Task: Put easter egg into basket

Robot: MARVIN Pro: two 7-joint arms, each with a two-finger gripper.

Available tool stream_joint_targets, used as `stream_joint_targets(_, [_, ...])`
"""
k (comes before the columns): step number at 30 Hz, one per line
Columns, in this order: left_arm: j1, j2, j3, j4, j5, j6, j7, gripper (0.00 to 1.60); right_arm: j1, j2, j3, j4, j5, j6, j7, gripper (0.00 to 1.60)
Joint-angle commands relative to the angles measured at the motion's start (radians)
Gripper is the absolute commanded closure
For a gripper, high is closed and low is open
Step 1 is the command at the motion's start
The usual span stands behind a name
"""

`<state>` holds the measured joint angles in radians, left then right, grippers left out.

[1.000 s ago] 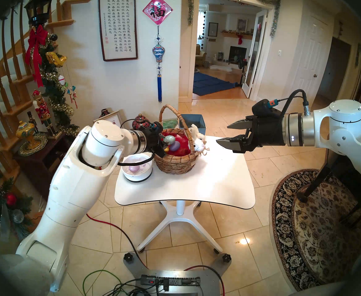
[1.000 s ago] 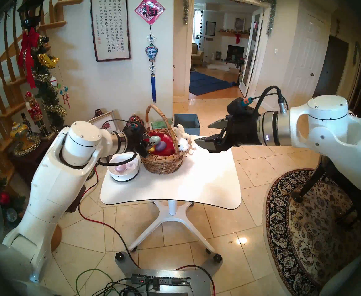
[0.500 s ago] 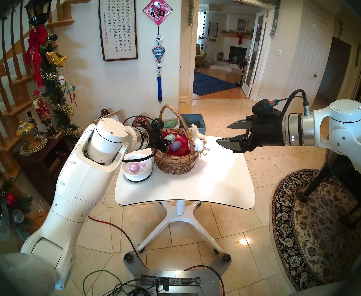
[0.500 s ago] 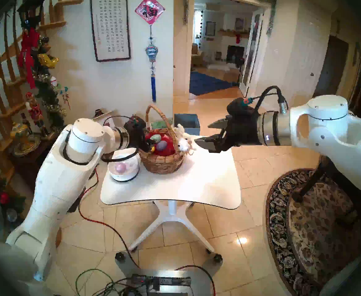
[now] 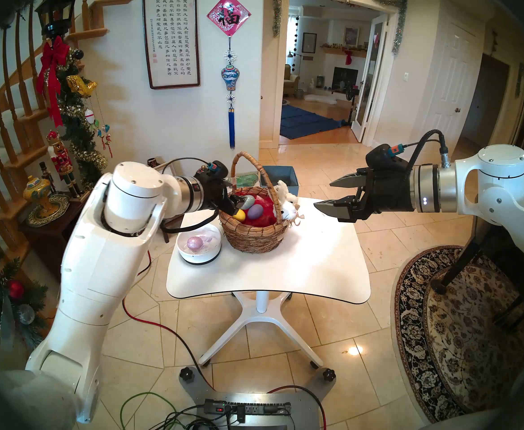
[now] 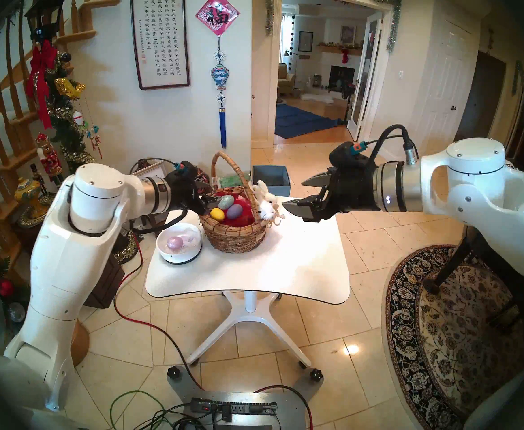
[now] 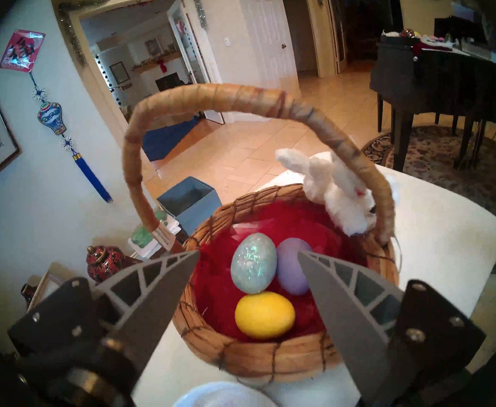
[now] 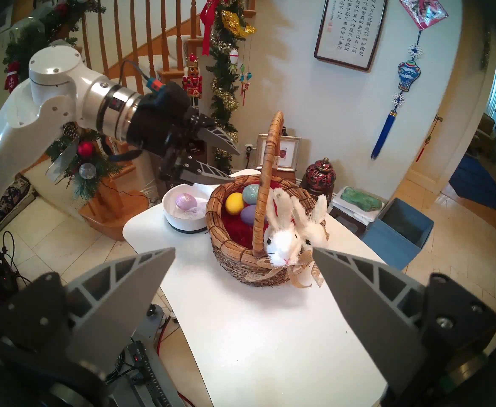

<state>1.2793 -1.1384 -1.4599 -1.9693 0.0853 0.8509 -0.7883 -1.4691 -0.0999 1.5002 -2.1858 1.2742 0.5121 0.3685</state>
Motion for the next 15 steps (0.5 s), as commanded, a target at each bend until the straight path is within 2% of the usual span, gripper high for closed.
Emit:
stream_joint_targets(1, [0.117, 0.073, -0.118, -0.110, -0.031, 0.103, -0.038, 0.20, 0.007, 0.000, 0.009, 0.002, -0.001, -0.002, 0.000, 0.00])
stream_joint_targets(10, [0.232, 0.150, -0.232, -0.180, -0.064, 0.109, -0.129, 0.16, 0.006, 0.000, 0.009, 0.002, -0.001, -0.002, 0.001, 0.00])
stream_joint_targets(15, [0.318, 0.168, -0.300, -0.214, -0.087, 0.109, -0.133, 0.16, 0.006, 0.000, 0.009, 0.002, -0.001, -0.002, 0.001, 0.00])
